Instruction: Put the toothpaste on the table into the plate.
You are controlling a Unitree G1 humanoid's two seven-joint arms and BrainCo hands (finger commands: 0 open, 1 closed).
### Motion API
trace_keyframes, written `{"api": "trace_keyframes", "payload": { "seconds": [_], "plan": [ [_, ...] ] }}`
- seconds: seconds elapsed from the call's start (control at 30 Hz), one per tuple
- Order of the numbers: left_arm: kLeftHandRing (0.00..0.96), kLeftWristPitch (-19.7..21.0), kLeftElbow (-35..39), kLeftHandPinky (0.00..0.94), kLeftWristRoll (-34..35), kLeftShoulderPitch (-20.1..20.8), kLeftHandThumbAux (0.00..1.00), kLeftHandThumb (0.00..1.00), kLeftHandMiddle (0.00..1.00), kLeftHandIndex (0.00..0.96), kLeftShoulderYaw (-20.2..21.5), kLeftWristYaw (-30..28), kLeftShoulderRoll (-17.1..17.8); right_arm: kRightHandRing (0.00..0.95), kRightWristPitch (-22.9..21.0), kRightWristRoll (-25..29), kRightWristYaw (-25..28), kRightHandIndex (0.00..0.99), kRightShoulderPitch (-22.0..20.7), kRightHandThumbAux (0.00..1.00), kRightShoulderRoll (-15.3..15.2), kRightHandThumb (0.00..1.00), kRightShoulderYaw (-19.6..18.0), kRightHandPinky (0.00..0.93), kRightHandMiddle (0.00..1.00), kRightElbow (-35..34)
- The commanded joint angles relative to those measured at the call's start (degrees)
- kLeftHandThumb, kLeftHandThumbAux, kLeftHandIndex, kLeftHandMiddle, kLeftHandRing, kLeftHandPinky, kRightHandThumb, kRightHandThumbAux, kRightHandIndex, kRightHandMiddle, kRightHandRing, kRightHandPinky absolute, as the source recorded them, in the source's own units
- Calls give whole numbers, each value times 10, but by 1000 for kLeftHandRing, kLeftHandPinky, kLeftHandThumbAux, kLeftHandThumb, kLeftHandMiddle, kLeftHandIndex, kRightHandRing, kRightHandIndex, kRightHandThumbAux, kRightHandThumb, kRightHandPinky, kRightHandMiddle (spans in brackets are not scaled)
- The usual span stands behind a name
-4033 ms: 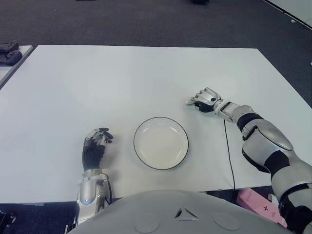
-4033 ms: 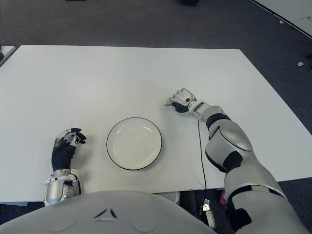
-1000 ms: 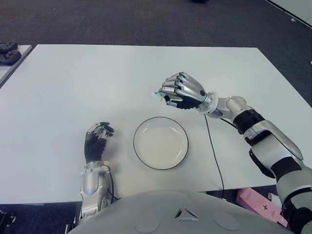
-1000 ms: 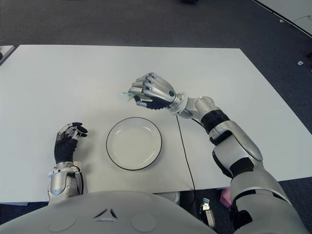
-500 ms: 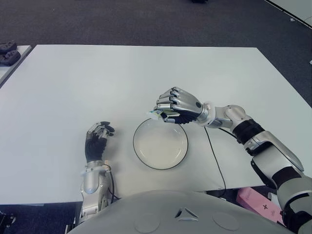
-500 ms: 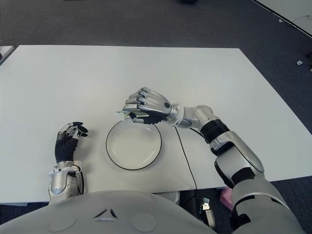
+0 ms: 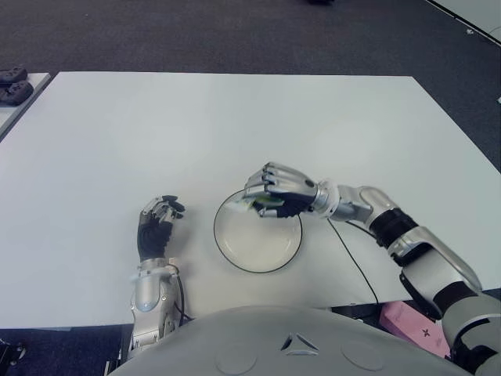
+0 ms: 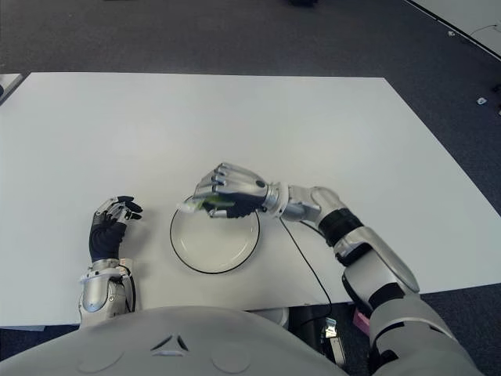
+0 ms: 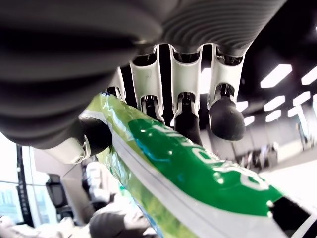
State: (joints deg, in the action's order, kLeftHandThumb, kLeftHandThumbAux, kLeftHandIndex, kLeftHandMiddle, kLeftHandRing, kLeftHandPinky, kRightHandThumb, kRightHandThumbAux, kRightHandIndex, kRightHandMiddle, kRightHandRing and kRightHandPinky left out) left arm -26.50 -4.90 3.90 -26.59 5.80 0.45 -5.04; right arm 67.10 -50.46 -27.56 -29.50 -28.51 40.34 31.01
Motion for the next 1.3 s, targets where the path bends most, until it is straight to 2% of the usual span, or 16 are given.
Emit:
{"api": "trace_keyframes", "payload": {
  "seconds": [0.03,0.1,0.3,0.43,0.63,0.93,1.07,1.17,1.23,1.3],
  "plan": [
    [525,0,-8,507,-1,-3,723,692,552,431,-2,0,1,889,-20,-91,-41,440,2,714,7,741,5,891,888,-10],
    [524,-1,-8,504,0,-4,723,692,552,432,-2,-1,1,894,-23,-122,-61,440,-2,714,6,740,8,895,887,-13],
    [516,-7,-6,499,0,-7,722,692,543,432,-2,2,-3,899,-75,-245,-176,440,-20,713,5,739,62,896,887,9],
    [515,-10,-10,504,1,-5,722,692,542,433,-1,1,-3,903,-97,-283,-223,440,-29,712,6,739,95,893,887,19],
    [523,-10,-13,511,4,-5,722,692,552,433,-2,-2,-1,907,-133,-322,-261,440,-50,711,14,740,144,894,898,49],
    [512,-7,-5,497,-3,-10,722,692,538,433,-1,6,-3,916,-182,-346,-330,440,-71,710,36,739,202,898,920,101],
    [513,-3,-3,500,-2,-10,722,691,537,432,0,3,0,912,-181,-336,-316,440,-78,711,38,733,215,900,918,111],
    [510,-1,-2,496,-1,-10,722,691,532,431,0,5,-1,899,-155,-309,-304,441,-77,712,37,722,215,891,901,115],
    [506,-1,-3,493,-1,-10,722,691,527,431,0,5,-2,858,-141,-289,-291,439,-76,712,35,716,210,857,858,116],
    [506,-1,-3,495,0,-9,722,692,526,431,1,4,-2,790,-136,-275,-272,436,-74,713,33,706,206,770,789,114]
  ]
}}
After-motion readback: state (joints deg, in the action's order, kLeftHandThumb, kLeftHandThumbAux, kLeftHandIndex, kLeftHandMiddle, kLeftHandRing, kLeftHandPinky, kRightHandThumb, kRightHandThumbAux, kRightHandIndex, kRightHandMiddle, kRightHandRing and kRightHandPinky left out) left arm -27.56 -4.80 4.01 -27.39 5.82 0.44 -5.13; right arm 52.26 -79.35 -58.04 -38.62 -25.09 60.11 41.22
